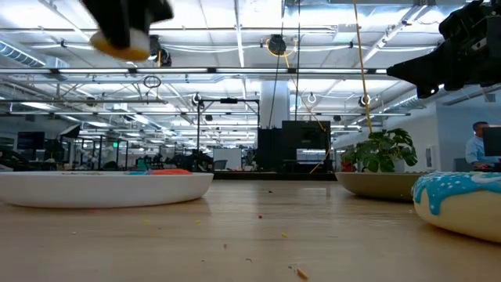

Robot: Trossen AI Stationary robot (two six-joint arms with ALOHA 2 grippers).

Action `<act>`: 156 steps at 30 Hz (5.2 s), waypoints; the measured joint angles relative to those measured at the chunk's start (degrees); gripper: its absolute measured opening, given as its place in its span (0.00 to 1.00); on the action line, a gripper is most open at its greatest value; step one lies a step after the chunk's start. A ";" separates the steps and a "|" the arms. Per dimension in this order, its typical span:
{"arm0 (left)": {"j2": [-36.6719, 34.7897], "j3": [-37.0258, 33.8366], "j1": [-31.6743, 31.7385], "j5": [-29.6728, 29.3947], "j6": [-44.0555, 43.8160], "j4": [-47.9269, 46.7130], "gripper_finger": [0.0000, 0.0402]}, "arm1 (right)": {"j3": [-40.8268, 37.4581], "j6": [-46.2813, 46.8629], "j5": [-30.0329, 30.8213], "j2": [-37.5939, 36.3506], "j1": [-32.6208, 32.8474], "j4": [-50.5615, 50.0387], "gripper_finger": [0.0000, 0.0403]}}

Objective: Pick & Place donuts
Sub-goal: Put the small white donut on the white plate, then put the large black donut on the gray plate

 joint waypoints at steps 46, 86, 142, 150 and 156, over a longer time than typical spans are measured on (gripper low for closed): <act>-0.90 -28.23 2.68 4.62 -2.21 33.91 0.49 | 0.00 -0.02 0.15 0.00 -0.02 0.00 0.00; -12.14 4.91 2.46 -3.89 10.29 0.01 0.01 | 0.00 -0.02 -0.01 0.00 -0.02 -0.02 0.00; -64.27 -86.15 3.64 -25.41 40.29 103.47 0.01 | 49.78 17.12 2.08 45.93 18.28 -43.62 0.00; -64.29 -86.14 3.64 -25.39 40.10 104.07 0.01 | 65.17 36.63 -0.31 65.58 27.14 -61.43 0.00; -64.29 -86.13 3.64 -25.39 40.03 104.04 0.01 | 76.34 46.36 -6.91 77.81 31.79 -72.44 0.00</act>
